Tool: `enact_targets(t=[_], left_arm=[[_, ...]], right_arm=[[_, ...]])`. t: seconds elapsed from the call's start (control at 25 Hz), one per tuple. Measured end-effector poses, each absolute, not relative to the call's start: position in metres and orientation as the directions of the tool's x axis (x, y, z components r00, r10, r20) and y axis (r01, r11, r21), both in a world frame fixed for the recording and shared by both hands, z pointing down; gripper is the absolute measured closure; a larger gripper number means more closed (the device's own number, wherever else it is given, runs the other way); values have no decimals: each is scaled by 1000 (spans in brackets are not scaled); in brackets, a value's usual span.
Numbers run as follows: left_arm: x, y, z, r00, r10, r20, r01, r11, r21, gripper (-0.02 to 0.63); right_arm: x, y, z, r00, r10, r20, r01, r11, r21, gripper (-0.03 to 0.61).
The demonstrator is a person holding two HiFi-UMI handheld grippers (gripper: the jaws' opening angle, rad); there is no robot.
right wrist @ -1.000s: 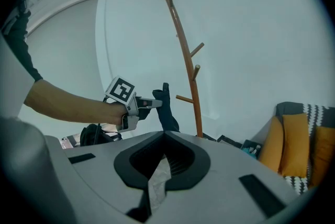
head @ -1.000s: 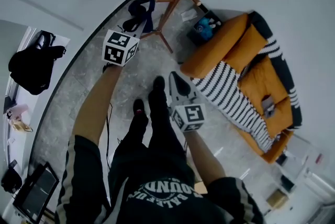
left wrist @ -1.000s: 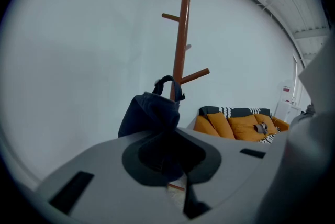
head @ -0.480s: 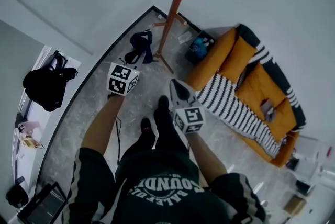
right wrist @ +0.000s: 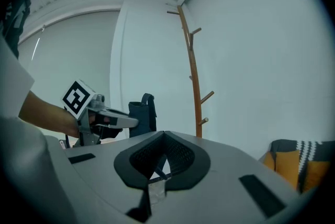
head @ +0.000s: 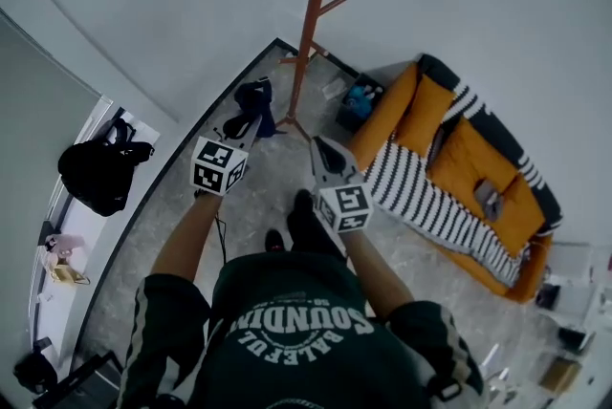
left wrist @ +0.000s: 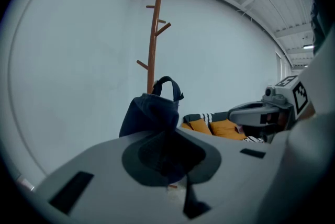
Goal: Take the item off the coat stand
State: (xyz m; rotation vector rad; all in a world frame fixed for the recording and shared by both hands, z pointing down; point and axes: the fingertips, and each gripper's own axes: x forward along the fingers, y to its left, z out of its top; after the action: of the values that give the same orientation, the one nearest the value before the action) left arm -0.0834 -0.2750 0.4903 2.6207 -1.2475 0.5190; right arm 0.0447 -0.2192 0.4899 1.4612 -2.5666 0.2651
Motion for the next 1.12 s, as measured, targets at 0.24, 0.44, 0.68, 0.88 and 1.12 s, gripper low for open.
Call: enact_targets(t=[0.24,0.44,0.68,0.88,1.12], left_arm=[[-89,-240,475,601,-705,377,-761,-649,0,595],[-95,-222,472,599,-710,370,-759,-650,-18,595],[-95,-210,472,603,-706,370,-756,-655,-18,595],[-94,-204,470,608,-705,366,-753,-658,-16,595],[-91,-198,471,613,-702,363,-751,-660,-7,595]], right_arm=[[44,-211,461,-514,-837,190,-855,517,-38,580],[38,-209,456,-518,-836,180,-853,522,-27,580],[33,-205,448,-522,-839,152,-851,524,-26,580],[36,-204,445,-513,-848,132,-857,515,-22,580],[42,-199,441,-499,-858,123,-865,502,-5,580]])
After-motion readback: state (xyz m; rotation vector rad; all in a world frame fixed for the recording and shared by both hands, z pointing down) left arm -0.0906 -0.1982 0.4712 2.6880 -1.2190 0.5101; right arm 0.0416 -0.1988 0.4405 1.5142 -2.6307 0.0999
